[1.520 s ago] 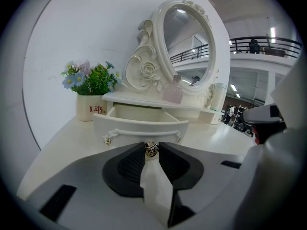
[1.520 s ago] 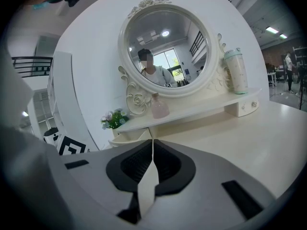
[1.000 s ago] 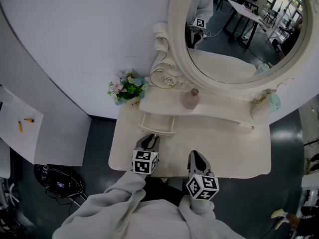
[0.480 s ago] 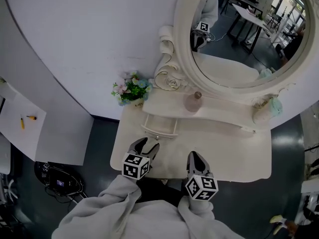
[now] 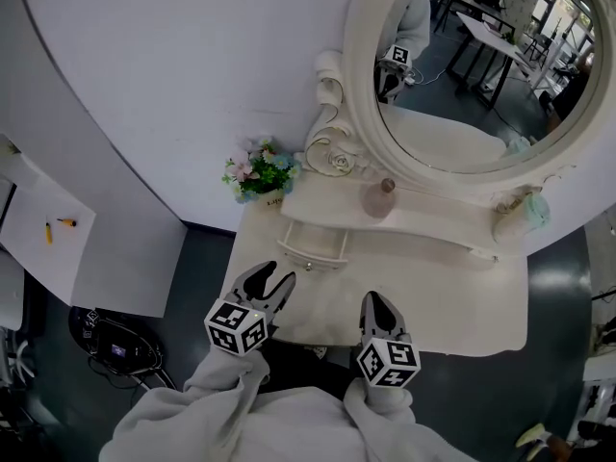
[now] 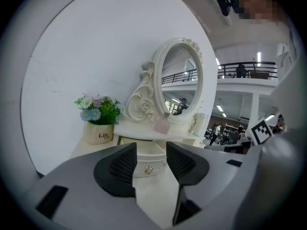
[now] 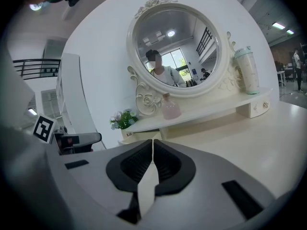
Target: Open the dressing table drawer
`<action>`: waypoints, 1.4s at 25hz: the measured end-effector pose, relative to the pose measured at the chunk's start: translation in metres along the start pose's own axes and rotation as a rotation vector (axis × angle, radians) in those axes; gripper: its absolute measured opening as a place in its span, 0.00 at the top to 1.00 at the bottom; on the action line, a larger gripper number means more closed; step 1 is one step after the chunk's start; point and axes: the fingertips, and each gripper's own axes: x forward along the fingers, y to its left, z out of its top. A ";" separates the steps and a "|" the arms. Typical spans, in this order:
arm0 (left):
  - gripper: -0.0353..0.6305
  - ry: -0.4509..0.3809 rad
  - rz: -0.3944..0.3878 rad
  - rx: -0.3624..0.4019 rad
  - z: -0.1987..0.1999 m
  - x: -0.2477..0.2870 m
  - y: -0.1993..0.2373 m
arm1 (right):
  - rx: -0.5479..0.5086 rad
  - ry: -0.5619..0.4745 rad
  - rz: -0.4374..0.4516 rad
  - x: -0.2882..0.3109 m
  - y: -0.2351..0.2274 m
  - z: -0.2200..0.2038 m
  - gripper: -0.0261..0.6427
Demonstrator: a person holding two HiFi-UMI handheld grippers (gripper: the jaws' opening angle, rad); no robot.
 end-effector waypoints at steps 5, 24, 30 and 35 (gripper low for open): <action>0.80 -0.098 -0.044 0.013 0.026 -0.016 -0.005 | -0.034 -0.041 0.019 -0.004 0.008 0.008 0.91; 0.92 -0.052 -0.084 0.130 0.017 -0.008 -0.020 | -0.098 -0.102 0.017 -0.011 0.006 0.021 0.91; 0.92 -0.032 -0.095 0.126 0.012 -0.001 -0.025 | -0.095 -0.096 0.013 -0.009 0.001 0.020 0.91; 0.92 -0.022 -0.093 0.119 0.010 0.002 -0.024 | -0.092 -0.090 0.013 -0.007 -0.001 0.020 0.91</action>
